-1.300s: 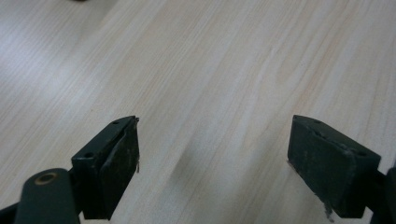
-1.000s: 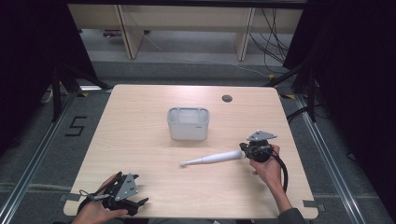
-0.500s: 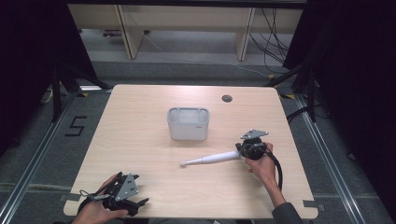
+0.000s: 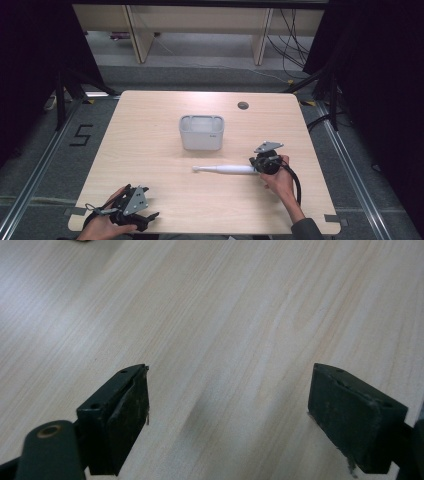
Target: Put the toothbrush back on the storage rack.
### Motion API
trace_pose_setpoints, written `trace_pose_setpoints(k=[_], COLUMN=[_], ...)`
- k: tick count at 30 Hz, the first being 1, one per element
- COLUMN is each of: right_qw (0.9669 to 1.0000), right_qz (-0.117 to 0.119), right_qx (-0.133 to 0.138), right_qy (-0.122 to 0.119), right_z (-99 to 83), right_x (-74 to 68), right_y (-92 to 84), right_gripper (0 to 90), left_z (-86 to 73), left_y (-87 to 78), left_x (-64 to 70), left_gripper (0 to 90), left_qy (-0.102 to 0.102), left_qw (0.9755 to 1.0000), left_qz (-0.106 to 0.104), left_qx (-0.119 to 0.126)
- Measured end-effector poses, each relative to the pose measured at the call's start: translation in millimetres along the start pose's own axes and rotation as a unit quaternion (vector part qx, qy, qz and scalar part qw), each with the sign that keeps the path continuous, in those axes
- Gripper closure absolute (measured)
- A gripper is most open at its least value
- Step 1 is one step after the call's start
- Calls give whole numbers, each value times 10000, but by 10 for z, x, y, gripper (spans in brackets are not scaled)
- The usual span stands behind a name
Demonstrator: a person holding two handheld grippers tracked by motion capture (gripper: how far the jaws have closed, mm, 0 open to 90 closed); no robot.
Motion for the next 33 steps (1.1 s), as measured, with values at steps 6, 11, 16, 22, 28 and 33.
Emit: trace_pose_setpoints(k=[6, 11, 16, 22, 28, 33], right_qw=[10000, 9997, 9995, 9991, 9990, 9987], right_qz=[46, 145, 161, 295, 291, 369], right_qx=[21, -65, -3, -71, -171, -116], right_qy=[-16, -198, -266, -293, -306, -332], right_z=[-8, -2, -1, -21, -50, -61], right_x=[-98, -142, -196, -258, -307, -374], right_y=[-9, -33, -30, -63, -83, -75], right_gripper=[900, 900, 900, 900, 900, 897], left_z=[1, 2, 2, 1, 6, 7], left_y=[0, -1, -9, -25, -12, -14], left_x=[4, 0, -1, -1, -2, -3], left_gripper=[164, 164, 164, 164, 164, 164], left_qy=[7, 8, 7, 13, -11, -27], left_qw=[10000, 10000, 10000, 9999, 10000, 10000], left_qz=[-5, -2, 8, -116, 83, 20], left_qx=[0, 2, -10, -91, 10, 34])
Point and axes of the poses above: each handheld gripper's, and its own axes: y roughly forward along the jaws, z roughly out of its top, x roughly to its right, the point moved 6 cm from there along y, roughly forward along the jaws, and after that the axes turned 2 degrees about x, right-handed, at the moved point
